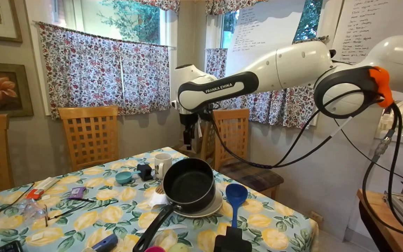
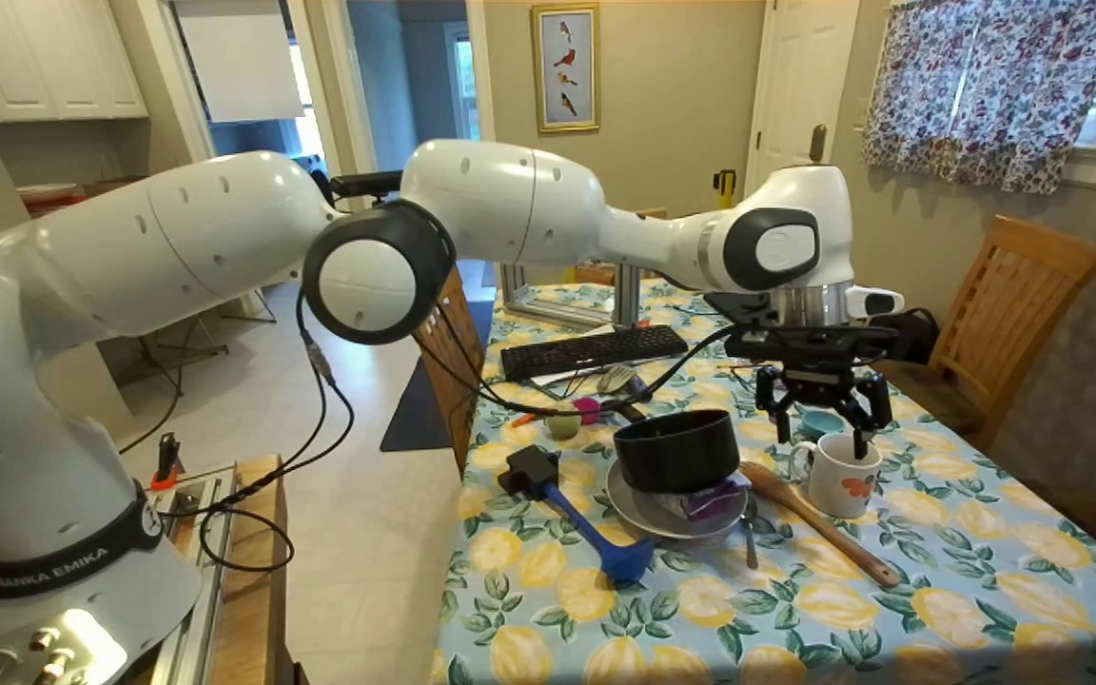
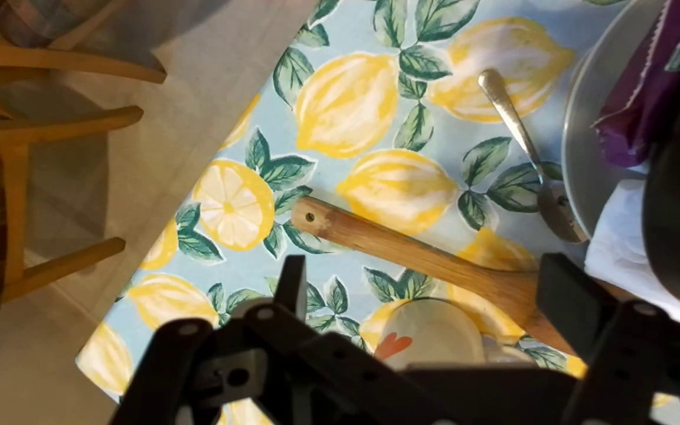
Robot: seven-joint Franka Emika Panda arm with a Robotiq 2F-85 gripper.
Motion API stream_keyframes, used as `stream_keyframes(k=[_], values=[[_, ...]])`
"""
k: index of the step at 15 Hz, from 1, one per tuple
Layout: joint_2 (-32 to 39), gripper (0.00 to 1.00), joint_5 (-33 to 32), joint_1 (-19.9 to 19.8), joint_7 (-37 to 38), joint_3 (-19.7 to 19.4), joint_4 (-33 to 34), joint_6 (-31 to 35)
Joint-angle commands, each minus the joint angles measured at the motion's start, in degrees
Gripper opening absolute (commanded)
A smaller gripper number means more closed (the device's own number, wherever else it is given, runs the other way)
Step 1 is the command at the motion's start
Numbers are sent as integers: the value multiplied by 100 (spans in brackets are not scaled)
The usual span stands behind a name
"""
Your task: Move the white mug to the left
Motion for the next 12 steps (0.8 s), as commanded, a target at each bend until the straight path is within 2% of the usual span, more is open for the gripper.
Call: stream_keyframes(k=[1, 4, 5, 8, 12], values=[[0, 100, 0, 0, 0, 0, 0, 0], [0, 100, 0, 0, 1, 0, 0, 0], [111, 100, -55, -28, -384, 36, 99, 455], [212, 100, -142, -20, -1152, 22, 207, 990], [309, 100, 26, -177, -2339, 247, 283, 1724]])
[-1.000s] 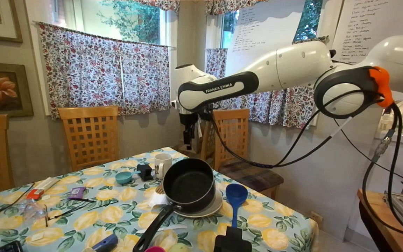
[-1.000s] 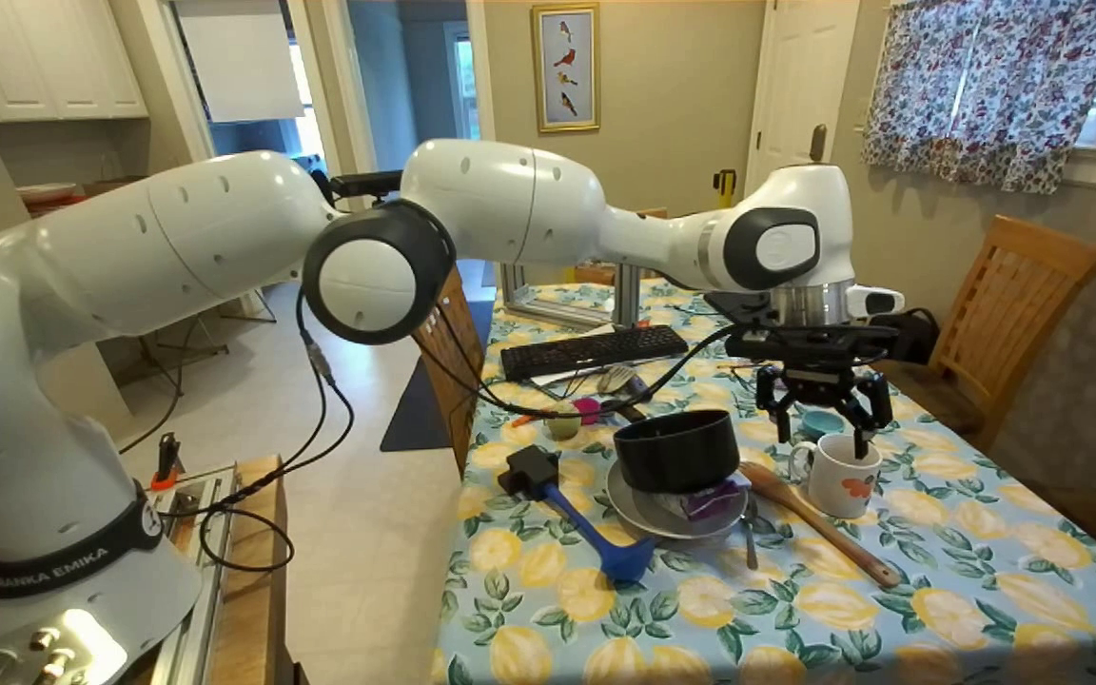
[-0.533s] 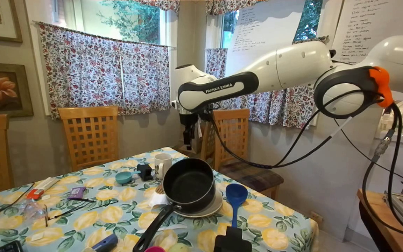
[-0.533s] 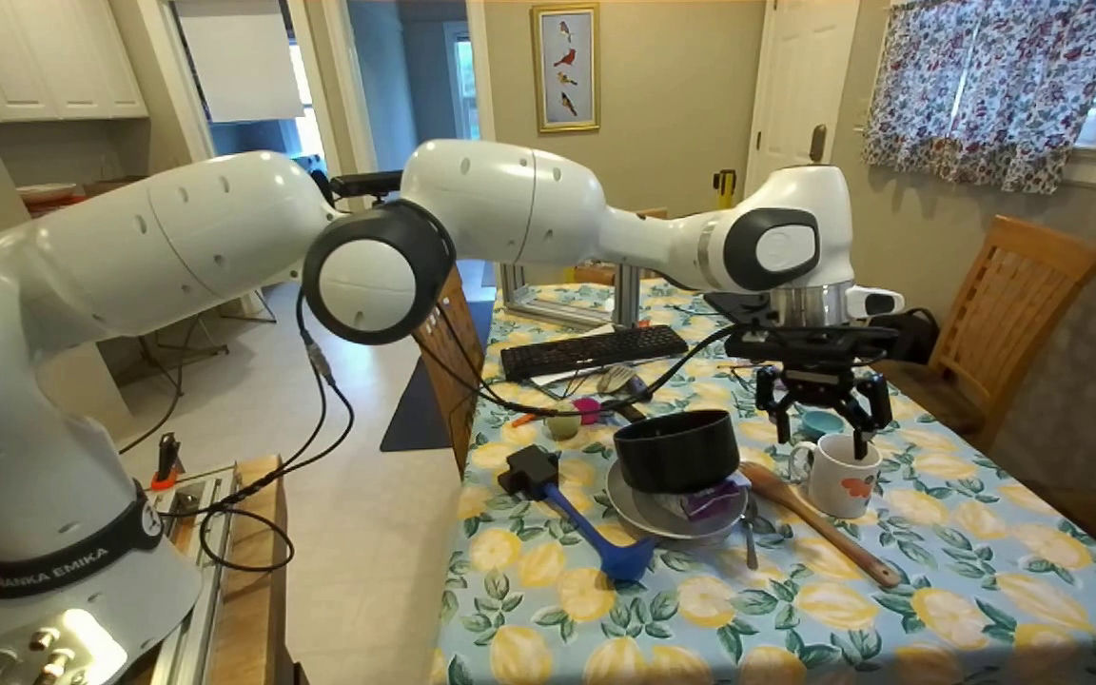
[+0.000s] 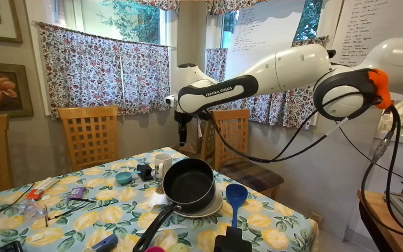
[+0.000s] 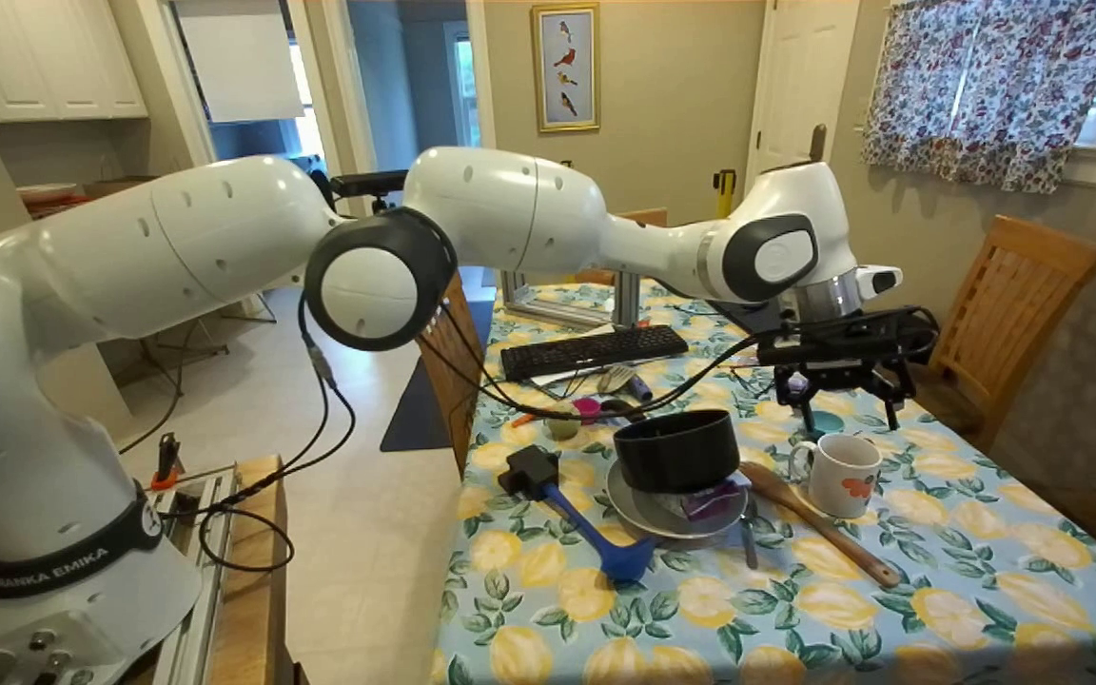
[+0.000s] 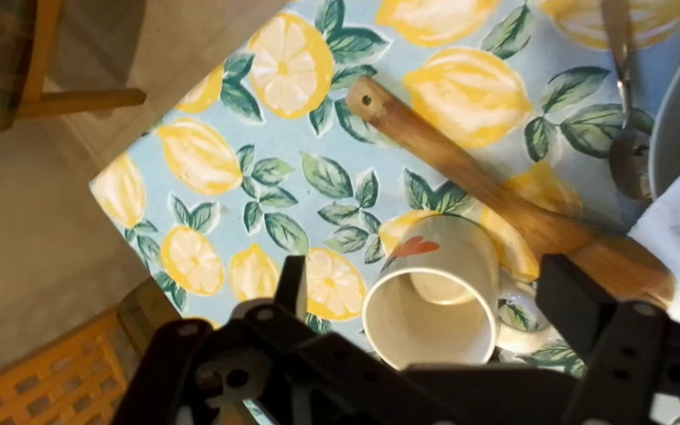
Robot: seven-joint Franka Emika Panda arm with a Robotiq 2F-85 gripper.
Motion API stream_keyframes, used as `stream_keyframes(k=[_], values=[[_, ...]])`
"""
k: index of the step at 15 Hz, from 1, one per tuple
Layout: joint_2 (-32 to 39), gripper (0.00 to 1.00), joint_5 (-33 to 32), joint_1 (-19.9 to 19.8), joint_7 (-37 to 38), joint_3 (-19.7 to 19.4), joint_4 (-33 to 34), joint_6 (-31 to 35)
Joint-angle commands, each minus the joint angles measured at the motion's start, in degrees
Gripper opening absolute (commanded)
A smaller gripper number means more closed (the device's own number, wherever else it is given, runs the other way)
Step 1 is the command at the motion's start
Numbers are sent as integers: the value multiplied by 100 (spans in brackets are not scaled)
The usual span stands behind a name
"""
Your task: Move the white mug to the left
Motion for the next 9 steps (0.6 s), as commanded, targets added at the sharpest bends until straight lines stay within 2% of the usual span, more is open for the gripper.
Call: stream_keyframes(k=[1, 5, 6, 9], values=[[262, 100, 81, -182, -1062, 286, 308, 644], [378, 100, 248, -360, -2340, 827, 352, 1201], [532, 100, 175, -460, -2643, 1171, 612, 1112], [659, 100, 454, -554, -3579, 1802, 716, 940]])
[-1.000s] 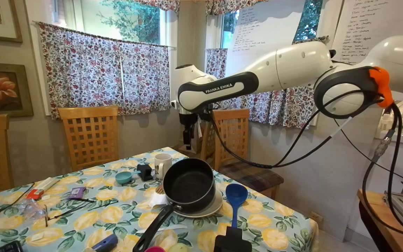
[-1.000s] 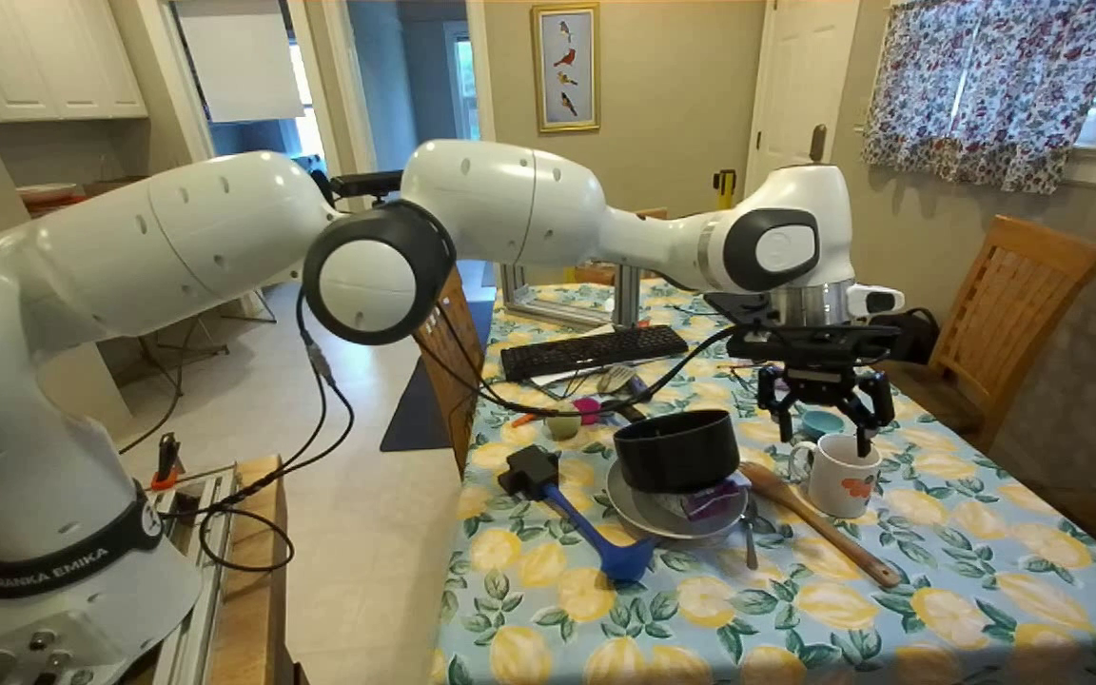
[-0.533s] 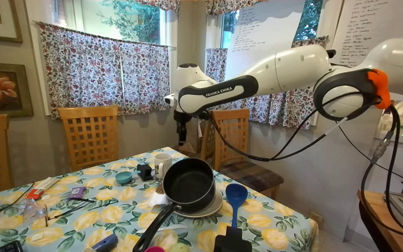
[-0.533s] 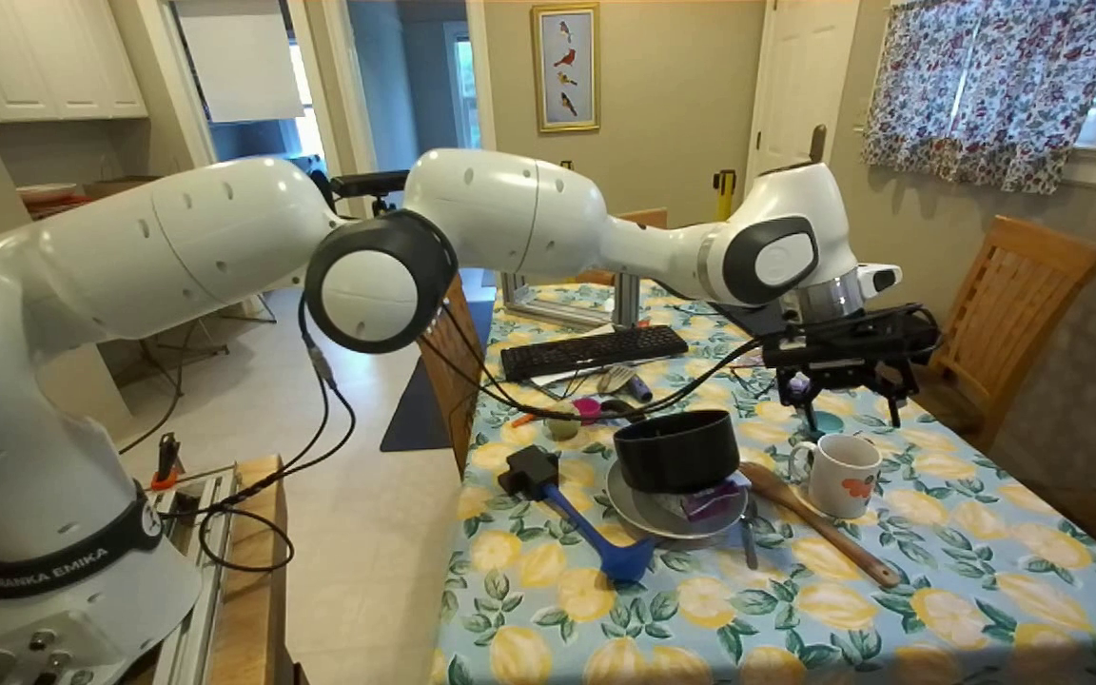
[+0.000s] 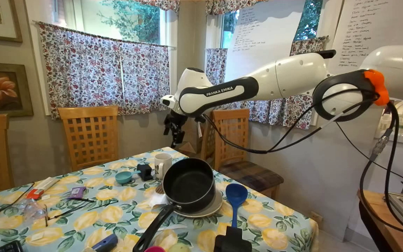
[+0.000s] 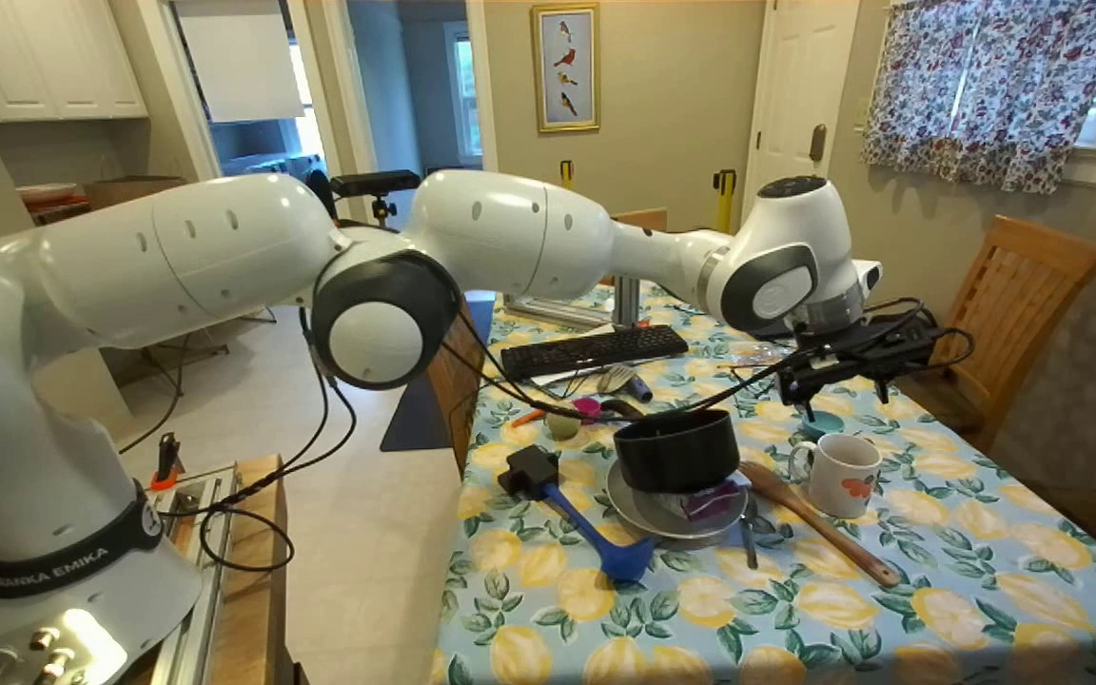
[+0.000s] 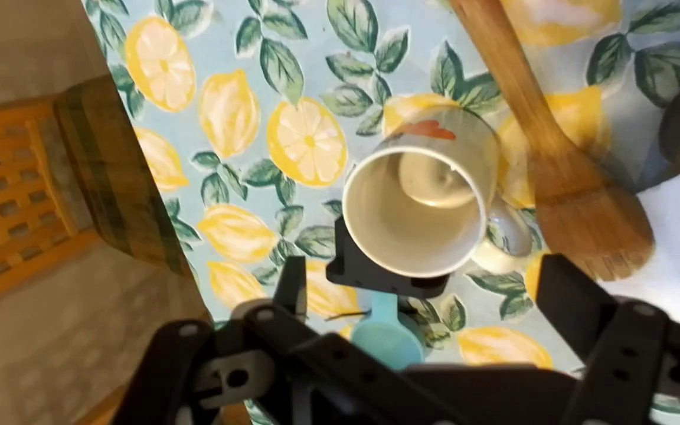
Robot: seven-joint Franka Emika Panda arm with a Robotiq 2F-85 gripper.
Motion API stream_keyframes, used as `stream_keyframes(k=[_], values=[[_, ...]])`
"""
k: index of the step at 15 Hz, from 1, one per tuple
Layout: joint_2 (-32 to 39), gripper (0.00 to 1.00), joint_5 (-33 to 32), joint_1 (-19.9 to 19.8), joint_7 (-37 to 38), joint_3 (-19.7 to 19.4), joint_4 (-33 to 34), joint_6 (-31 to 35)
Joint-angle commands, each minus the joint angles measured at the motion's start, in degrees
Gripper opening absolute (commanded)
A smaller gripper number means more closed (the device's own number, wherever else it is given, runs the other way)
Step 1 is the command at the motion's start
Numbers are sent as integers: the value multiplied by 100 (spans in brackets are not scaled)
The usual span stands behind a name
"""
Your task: Move the white mug to the left
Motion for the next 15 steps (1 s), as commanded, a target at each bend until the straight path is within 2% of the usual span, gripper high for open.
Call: stream_keyframes(k=[1, 4, 5, 6, 8, 12, 15], values=[[424, 100, 437, -174, -1234, 740, 591, -251], [491, 100, 811, -267, -2060, 1130, 711, -961], [446, 100, 660, -125, -1535, 787, 619, -668], [312, 100, 694, -160, -1607, 804, 370, -630], [250, 100, 627, -121, -1555, 707, 307, -497], [347, 100, 227, 41, -1028, 45, 309, -487], [586, 100, 133, 51, -1053, -105, 456, -524]])
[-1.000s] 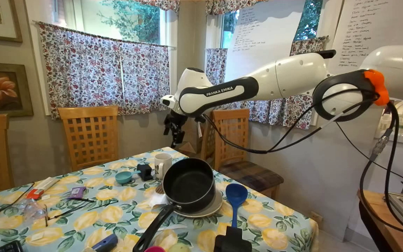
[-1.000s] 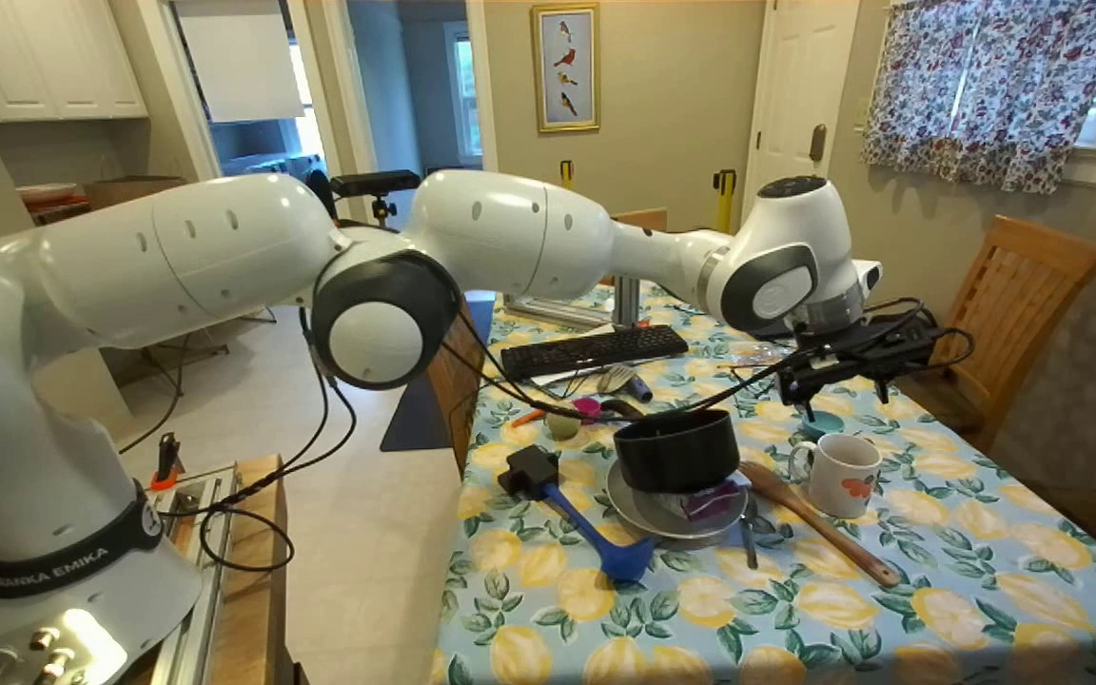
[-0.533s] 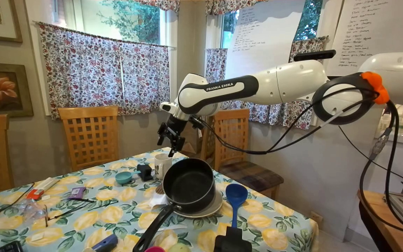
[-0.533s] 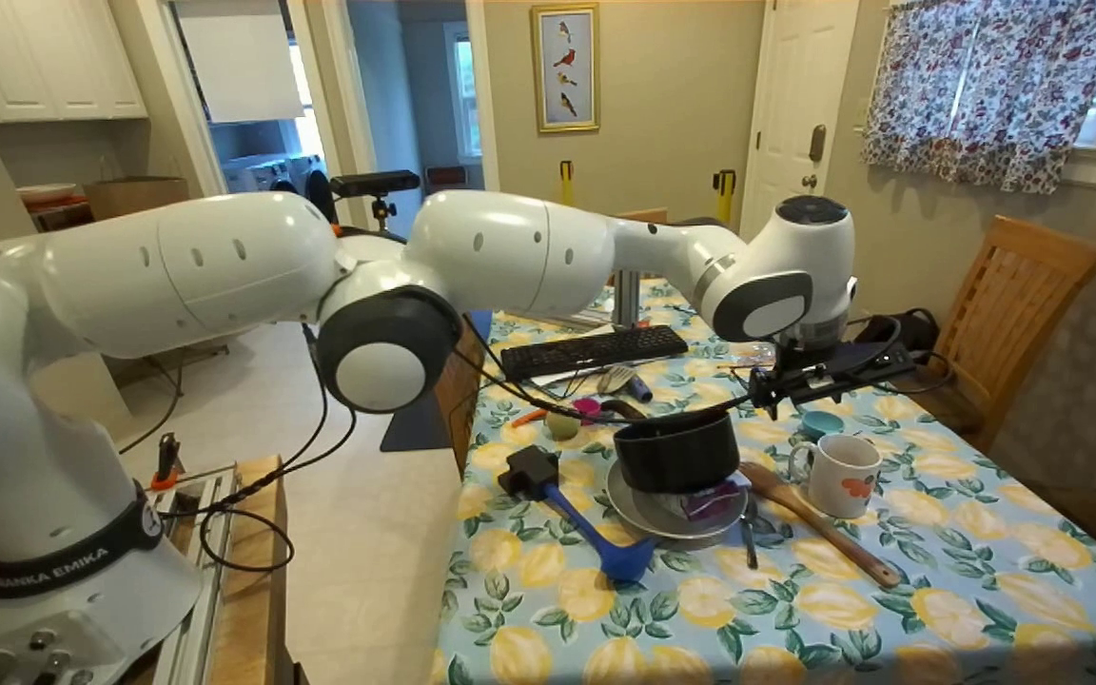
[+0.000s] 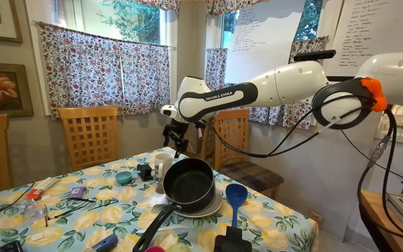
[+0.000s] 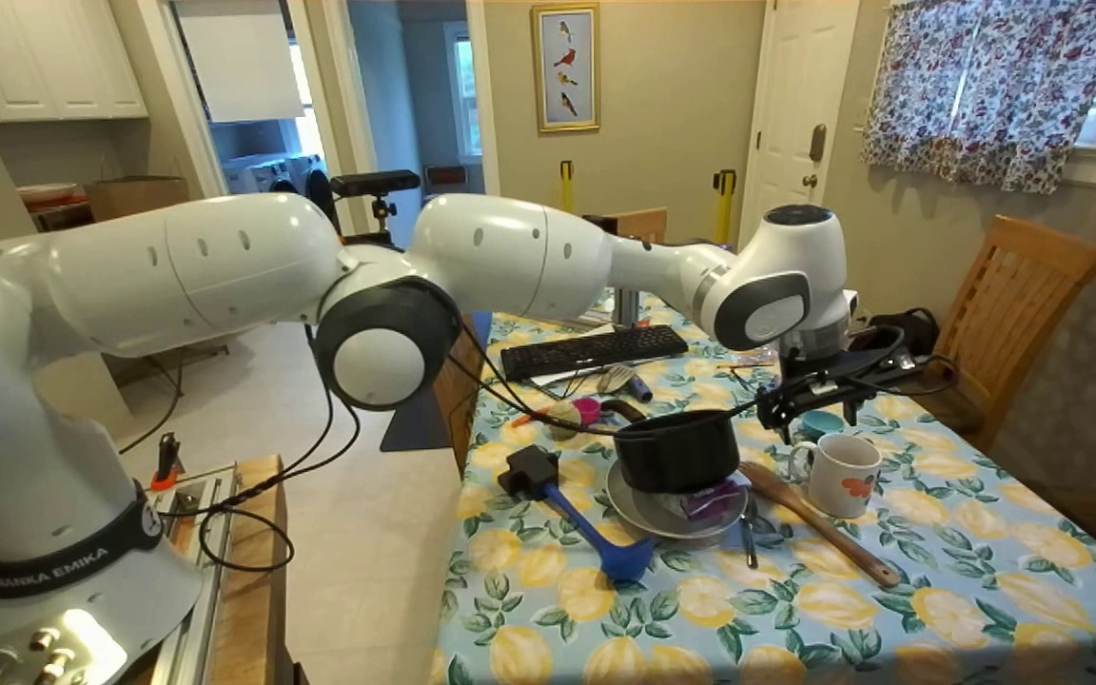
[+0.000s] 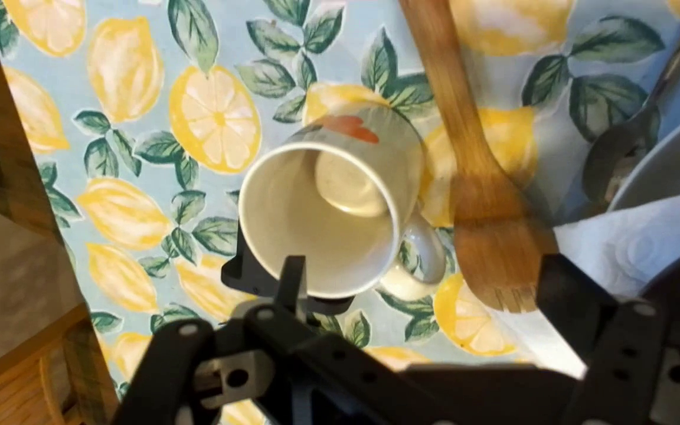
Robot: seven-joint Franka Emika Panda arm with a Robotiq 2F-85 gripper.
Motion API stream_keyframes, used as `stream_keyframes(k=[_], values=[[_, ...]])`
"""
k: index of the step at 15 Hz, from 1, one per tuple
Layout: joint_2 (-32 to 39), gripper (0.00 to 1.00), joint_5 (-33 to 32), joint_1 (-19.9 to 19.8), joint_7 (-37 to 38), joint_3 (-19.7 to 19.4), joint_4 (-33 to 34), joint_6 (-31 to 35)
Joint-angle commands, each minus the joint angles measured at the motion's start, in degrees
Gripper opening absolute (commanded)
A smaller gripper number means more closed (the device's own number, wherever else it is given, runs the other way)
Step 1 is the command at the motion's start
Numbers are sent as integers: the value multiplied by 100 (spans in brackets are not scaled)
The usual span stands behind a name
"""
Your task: Move the white mug to the left
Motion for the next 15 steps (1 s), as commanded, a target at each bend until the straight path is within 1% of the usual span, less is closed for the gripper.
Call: stream_keyframes(k=[1, 3, 5, 6, 8, 11, 15], values=[[318, 100, -202, 47, 5, -153, 201, 82], [449, 100, -258, 67, -104, -172, 246, 373], [546, 100, -415, 129, -124, -293, 267, 777], [349, 100, -483, 152, -117, -340, -98, 1096], [361, 100, -550, 171, -108, -355, -135, 1380], [362, 100, -489, 158, -134, -254, -146, 1328], [363, 100, -485, 145, -62, -270, -159, 1230]])
